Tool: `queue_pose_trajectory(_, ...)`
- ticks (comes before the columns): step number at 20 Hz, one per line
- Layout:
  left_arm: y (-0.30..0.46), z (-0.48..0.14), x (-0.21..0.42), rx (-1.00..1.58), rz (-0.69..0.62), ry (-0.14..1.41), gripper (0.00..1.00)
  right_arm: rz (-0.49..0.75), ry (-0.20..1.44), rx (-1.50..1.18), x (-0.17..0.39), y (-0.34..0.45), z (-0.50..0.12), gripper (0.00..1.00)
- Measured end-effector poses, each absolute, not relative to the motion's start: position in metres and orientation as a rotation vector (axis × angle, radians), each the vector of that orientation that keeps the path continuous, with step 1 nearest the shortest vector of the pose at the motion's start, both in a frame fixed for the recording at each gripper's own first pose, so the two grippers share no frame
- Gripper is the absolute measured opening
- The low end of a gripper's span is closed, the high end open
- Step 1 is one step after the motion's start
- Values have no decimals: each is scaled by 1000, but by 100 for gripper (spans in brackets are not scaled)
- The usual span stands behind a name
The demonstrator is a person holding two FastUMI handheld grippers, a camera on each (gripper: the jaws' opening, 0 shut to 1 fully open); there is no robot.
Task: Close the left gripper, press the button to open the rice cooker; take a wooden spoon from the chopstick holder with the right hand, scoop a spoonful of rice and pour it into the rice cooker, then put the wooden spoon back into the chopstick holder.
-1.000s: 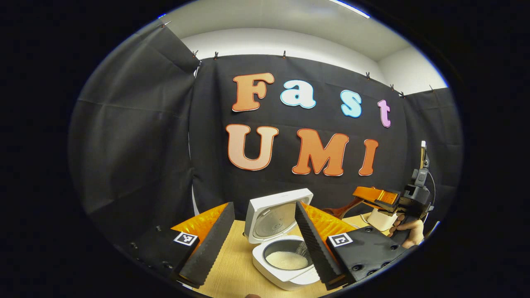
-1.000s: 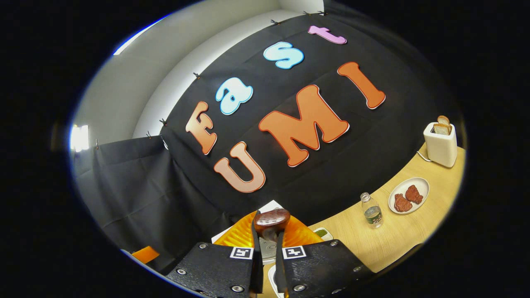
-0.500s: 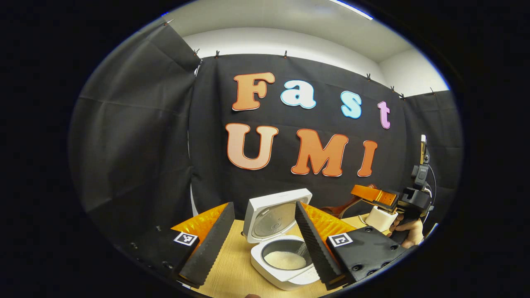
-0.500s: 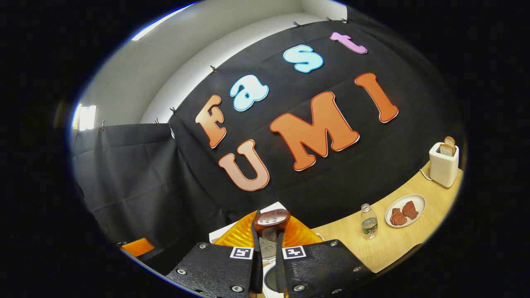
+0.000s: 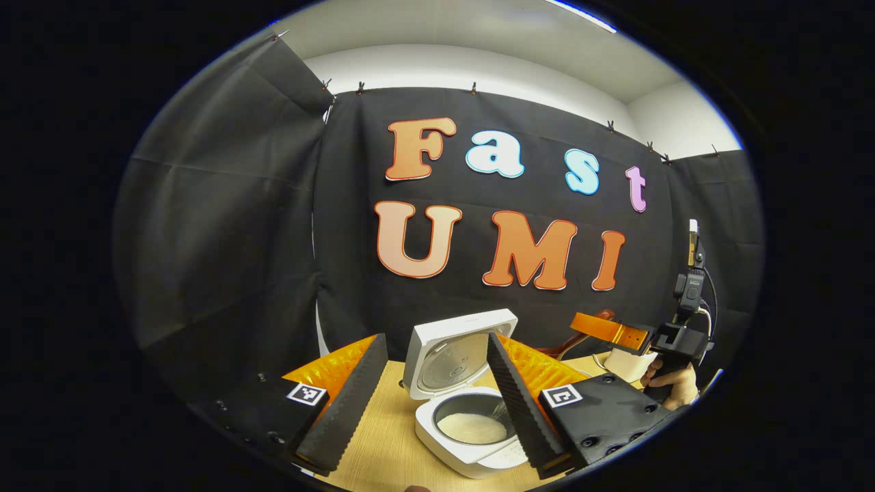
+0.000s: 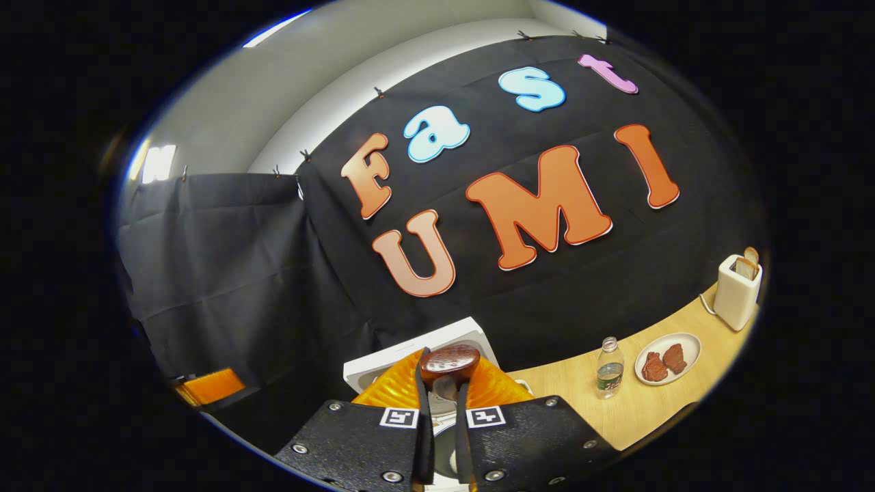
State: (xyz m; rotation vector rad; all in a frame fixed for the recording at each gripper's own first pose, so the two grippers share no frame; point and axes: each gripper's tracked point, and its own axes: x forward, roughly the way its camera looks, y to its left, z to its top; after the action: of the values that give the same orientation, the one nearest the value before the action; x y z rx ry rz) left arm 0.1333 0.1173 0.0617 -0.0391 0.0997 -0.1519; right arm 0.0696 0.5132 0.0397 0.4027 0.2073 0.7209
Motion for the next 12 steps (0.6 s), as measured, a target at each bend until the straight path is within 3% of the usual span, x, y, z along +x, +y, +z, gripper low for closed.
queue_pose_trajectory(7, 123, 58, 134, -38, -130, 107, 100, 792, 189, 164, 53, 537, 19, 12)
queue_pose_trajectory(12, 124, 56, 133, -44, -116, 107, 100, 832, 196, 144, 47, 541, 12, 11)
